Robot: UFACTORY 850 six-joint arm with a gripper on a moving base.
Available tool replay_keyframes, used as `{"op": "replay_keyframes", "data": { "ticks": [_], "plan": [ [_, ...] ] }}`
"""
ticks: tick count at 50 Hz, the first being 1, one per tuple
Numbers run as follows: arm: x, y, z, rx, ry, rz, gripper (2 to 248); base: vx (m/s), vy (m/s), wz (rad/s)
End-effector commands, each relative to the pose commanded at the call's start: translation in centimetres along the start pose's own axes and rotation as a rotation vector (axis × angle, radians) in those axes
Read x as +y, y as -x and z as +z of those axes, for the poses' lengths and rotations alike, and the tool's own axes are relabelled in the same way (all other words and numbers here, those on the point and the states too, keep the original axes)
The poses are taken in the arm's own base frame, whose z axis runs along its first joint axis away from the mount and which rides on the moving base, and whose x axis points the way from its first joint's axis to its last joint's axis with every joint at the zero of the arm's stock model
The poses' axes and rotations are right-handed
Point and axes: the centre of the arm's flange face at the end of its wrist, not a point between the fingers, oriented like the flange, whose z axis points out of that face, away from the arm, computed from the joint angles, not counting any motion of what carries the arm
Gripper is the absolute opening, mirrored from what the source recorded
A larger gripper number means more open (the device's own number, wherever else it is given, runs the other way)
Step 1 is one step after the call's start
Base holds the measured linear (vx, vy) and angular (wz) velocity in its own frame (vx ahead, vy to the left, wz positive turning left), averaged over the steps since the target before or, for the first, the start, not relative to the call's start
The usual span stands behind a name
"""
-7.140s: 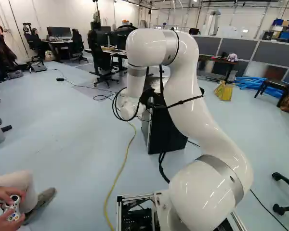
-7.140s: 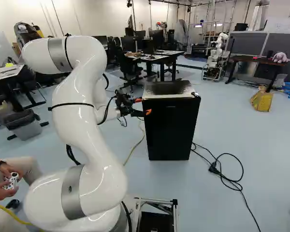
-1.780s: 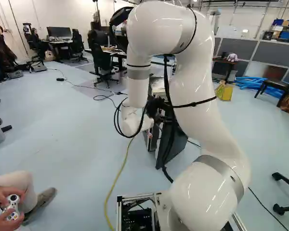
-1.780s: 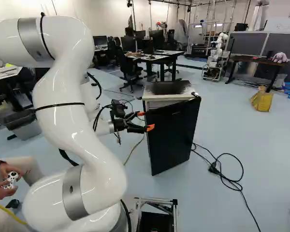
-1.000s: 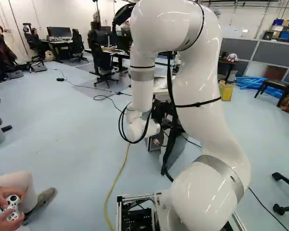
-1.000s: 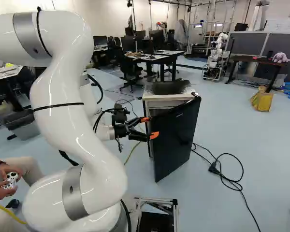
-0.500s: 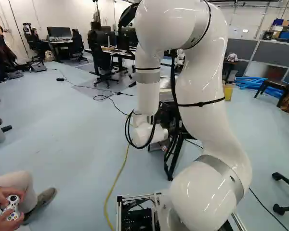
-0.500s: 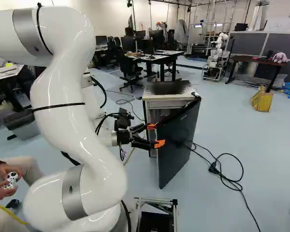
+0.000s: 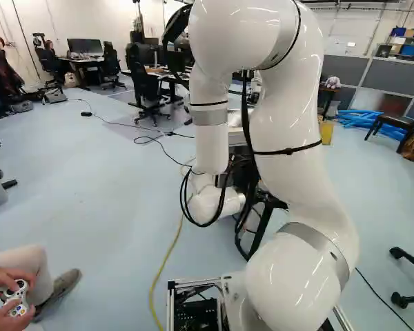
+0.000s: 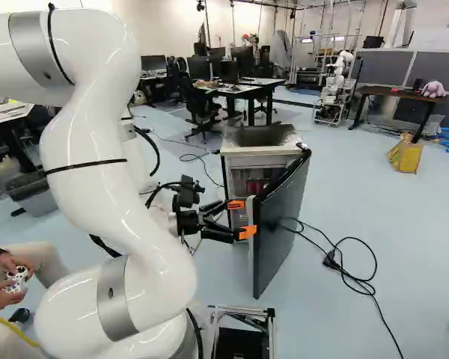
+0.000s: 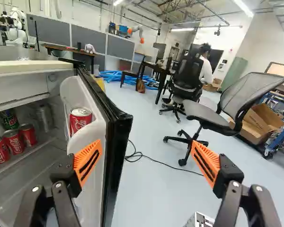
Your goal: Grab a drink from the fridge
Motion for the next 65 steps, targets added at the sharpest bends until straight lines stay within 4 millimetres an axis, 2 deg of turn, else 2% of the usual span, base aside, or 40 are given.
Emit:
{"op": "replay_keyframes", "data": {
  "ticks": [11, 34, 47, 65],
  "plan": [
    [-0.6, -0.3, 0.0, -0.005, 0.027, 0.024, 247, 0.000, 0.000, 0.000],
    [-4.5, -2.1, 1.1, -0.036, 0.132, 0.148, 247, 0.000, 0.000, 0.000],
    [-6.5, -3.3, 3.8, -0.061, 0.251, 0.226, 247, 0.000, 0.000, 0.000],
    [-8.0, -4.7, 8.4, -0.086, 0.420, 0.317, 247, 0.000, 0.000, 0.000]
  ]
}}
